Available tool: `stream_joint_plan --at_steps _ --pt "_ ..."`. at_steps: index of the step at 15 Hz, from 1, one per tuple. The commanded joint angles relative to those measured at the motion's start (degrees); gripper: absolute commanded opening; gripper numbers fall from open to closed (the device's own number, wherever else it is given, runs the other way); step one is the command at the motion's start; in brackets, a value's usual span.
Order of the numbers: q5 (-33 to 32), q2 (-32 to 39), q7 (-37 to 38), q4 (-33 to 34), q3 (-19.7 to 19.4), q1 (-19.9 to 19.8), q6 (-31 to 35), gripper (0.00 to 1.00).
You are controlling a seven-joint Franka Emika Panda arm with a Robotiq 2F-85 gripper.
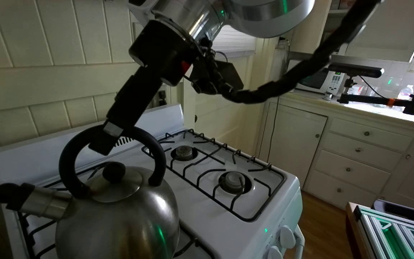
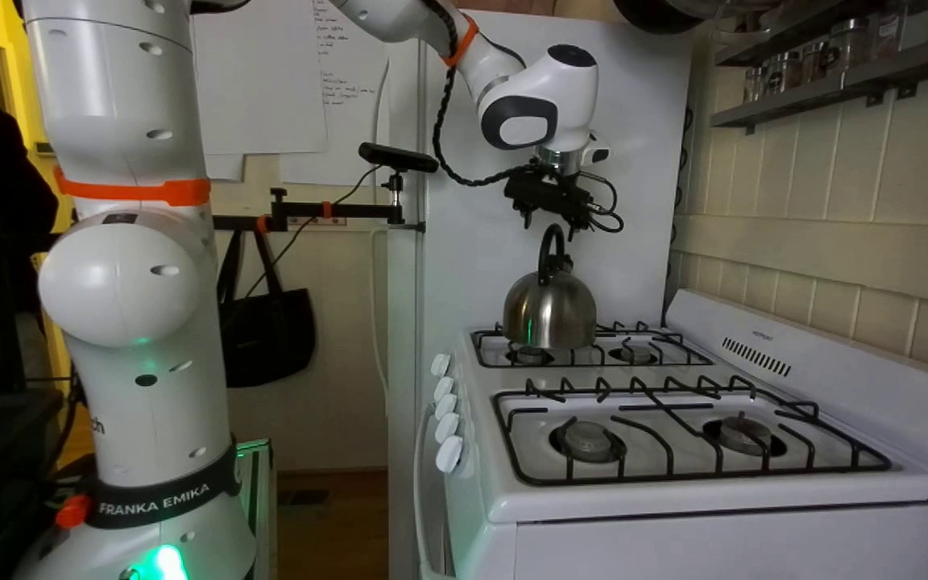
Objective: Move the kettle to the bottom right corner of the stove
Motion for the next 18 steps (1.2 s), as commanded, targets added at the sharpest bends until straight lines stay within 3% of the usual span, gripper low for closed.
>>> stream_joint_plan --at_steps 1,18 --pt "-1.7 -2.1 2.3 -0.6 -1.1 0.7 -1.3 1.0" --pt "-11.5 -11.9 14.2 -0.8 -5.5 1.0 -6.7 1.0"
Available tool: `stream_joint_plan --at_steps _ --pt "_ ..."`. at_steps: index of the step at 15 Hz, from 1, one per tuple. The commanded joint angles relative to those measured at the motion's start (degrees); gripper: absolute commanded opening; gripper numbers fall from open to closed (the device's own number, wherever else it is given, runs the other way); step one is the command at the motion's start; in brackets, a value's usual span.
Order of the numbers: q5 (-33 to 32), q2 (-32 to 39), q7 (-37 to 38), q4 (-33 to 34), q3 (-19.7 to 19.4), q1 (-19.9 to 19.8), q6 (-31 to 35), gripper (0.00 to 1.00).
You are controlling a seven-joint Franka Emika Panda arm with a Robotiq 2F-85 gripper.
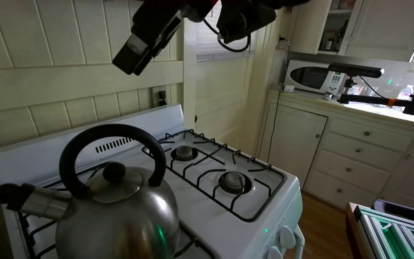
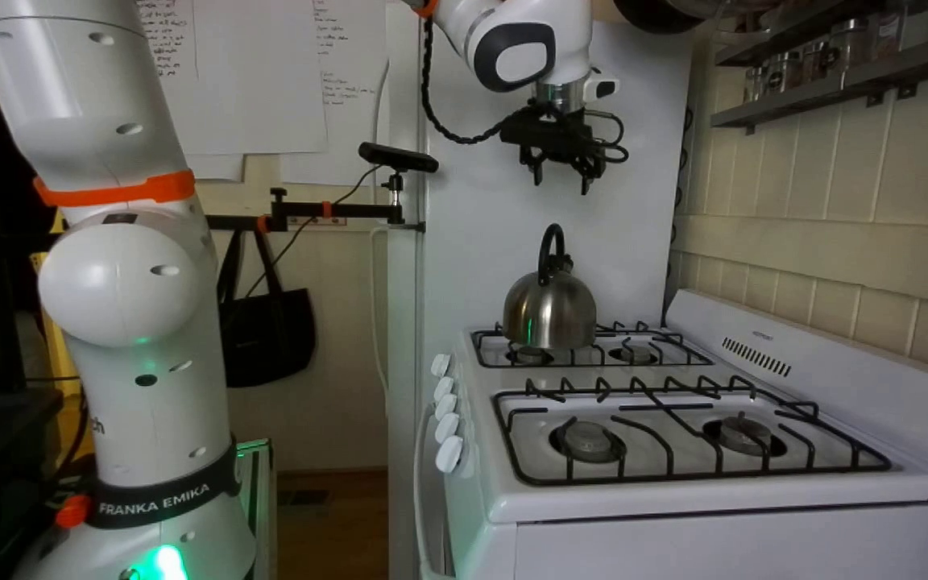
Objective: Move the kettle to the bottom right corner of the stove
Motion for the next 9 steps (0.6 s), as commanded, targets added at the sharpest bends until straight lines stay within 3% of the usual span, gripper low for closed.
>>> stream_joint_plan --at_steps 1,3,4,9 --pt "-0.8 -2.8 0.4 -0.6 -2.6 1.5 -5.9 1.0" --pt "2.2 -3.6 -1.7 -0.5 -4.1 2.4 -9.7 1.0" --pt "-0.1 -2.1 0.2 0.1 -3.2 2.0 -6.2 1.0" --pt "0.9 -3.0 -0.5 0.1 -3.9 2.5 -8.1 1.0"
